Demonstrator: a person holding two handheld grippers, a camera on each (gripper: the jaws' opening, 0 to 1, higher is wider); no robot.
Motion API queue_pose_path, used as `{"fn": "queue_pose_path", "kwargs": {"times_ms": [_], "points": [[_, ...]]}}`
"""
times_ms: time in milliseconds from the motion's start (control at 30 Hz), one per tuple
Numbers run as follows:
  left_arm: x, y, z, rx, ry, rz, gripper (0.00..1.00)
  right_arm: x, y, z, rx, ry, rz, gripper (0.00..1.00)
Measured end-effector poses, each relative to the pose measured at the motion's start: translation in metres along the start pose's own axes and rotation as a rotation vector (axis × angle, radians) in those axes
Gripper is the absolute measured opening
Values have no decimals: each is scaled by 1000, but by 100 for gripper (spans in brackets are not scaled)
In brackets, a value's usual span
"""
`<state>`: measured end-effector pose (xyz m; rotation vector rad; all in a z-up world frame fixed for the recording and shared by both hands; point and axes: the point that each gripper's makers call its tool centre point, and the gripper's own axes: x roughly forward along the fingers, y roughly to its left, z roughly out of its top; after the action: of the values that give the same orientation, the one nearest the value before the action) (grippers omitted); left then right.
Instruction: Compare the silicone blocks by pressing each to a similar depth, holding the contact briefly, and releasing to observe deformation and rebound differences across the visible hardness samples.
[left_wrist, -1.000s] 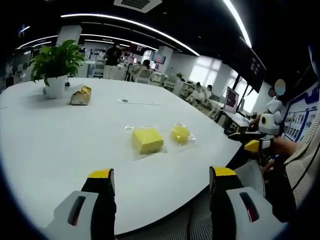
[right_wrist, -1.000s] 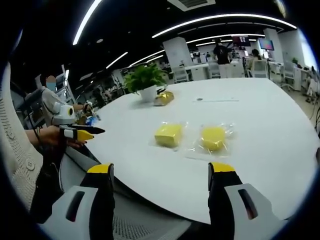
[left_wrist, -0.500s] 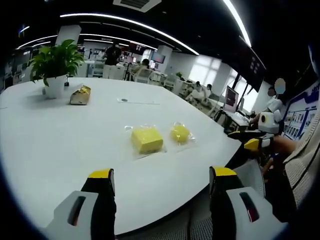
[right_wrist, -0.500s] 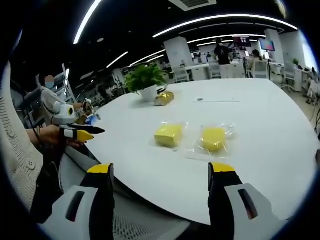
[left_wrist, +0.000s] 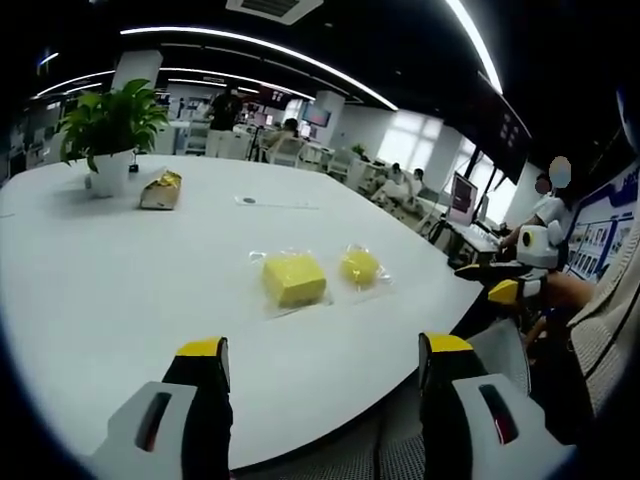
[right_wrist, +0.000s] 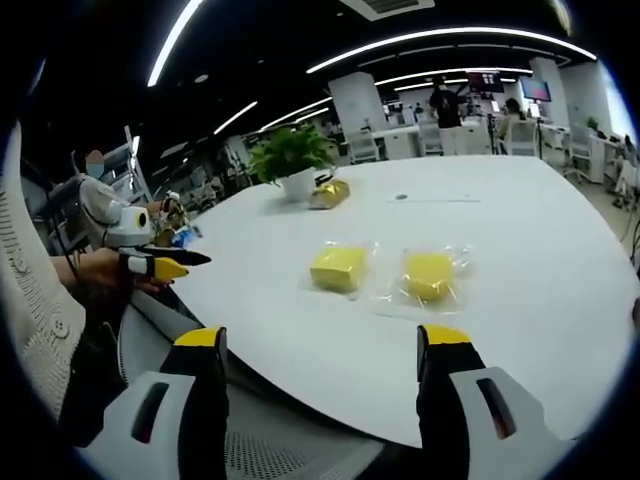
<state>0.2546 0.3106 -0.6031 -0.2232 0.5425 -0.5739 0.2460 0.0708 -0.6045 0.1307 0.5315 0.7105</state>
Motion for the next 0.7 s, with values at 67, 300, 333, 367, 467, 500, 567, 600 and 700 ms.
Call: {"fn": "queue_pose_path", "kwargs": {"times_ms": [67, 300, 333, 367, 467, 500, 567, 600, 700], "points": [[0, 0, 0, -3, -1, -2, 76, 0, 0, 0, 2, 1, -2, 72], [1, 0, 0, -9, 7, -5, 76, 0, -3, 1, 9, 0, -7, 72], [1, 0, 0, -11, 9, -6, 76, 0, -3, 1, 9, 0, -7, 72], [1, 0, 0, -12, 10, -6, 76, 0, -3, 1, 9, 0, -7, 72], [3, 2, 0, -29, 17, -7, 77, 1, -5, 1, 14, 1, -8, 72], [3, 2, 1, -33, 16, -8, 77, 2, -5, 1, 16, 2, -8, 72], [4, 3, 3, -45, 15, -9, 78, 4, -7, 0, 17, 8, -7, 72], [4, 3, 4, -55, 14, -10, 78, 4, -7, 0, 17, 10, -7, 72], [7, 5, 7, -93, 17, -20, 78, 6, -9, 1, 20, 14, -5, 72]]}}
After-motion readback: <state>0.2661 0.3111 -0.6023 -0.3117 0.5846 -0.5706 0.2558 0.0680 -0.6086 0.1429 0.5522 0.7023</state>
